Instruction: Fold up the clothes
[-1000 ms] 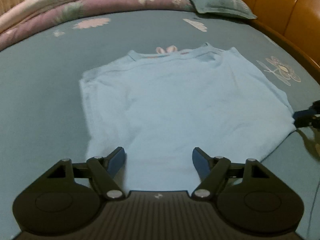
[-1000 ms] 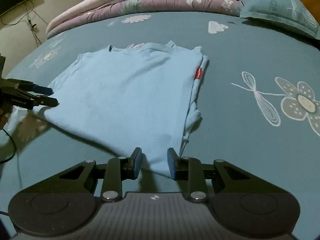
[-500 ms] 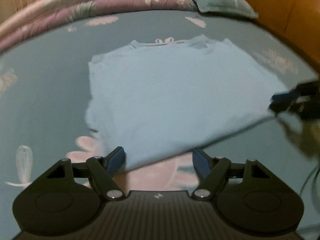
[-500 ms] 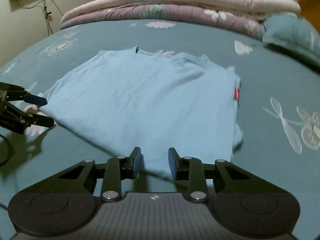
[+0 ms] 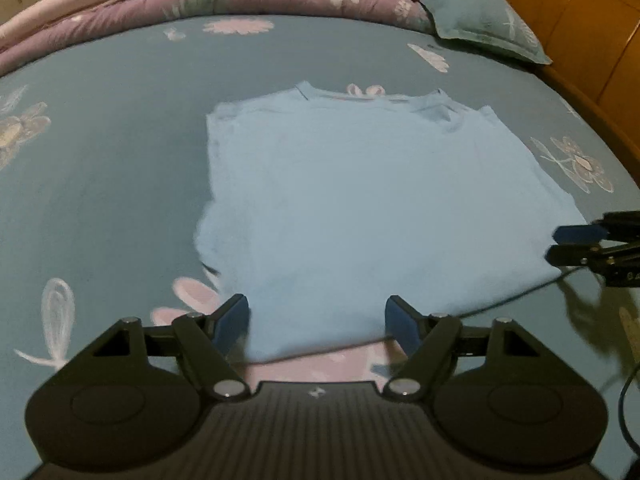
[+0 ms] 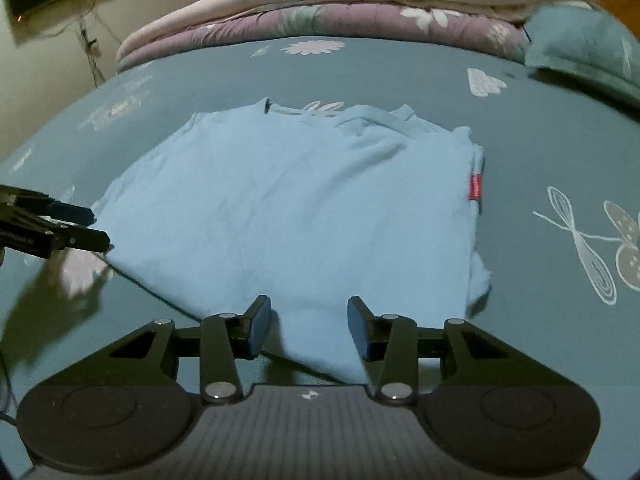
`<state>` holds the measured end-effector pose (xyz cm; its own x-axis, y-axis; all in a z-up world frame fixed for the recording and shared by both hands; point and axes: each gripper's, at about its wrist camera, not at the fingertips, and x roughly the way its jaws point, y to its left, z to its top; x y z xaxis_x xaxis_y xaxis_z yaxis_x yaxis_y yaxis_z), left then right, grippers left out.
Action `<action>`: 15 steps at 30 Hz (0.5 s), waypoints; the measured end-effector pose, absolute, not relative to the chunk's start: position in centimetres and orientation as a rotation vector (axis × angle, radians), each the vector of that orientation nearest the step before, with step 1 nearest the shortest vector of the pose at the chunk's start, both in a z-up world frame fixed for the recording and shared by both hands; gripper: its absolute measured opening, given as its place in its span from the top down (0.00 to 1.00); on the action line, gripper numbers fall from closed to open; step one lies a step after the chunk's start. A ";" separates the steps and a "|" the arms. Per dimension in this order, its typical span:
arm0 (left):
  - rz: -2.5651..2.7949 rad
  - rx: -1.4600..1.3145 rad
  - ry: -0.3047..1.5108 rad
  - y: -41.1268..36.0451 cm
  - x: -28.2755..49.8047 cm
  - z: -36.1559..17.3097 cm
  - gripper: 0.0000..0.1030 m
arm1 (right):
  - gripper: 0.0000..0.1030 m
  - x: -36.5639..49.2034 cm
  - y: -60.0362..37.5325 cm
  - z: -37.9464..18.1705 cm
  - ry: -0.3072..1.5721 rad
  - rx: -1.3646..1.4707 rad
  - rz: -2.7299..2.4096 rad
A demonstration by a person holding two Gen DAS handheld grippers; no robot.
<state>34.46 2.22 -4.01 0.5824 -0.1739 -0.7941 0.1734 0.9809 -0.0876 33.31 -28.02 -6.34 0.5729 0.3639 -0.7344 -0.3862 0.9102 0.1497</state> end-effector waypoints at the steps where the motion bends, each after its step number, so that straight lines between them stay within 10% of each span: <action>1: -0.209 0.016 0.904 2.3 34.9 -3.5 0.26 | 0.53 33.7 -28.1 -5.9 0.837 -0.034 0.430; 15: -0.240 0.028 0.865 1.5 43.2 -6.0 0.25 | 0.54 49.1 -22.2 -6.8 0.788 -0.204 0.426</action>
<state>43.24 1.52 -6.02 0.6233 -0.1979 -0.7566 0.2204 0.9727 -0.0729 49.13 -22.19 -6.82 0.6264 0.2936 -0.7221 -0.4431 0.8962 -0.0200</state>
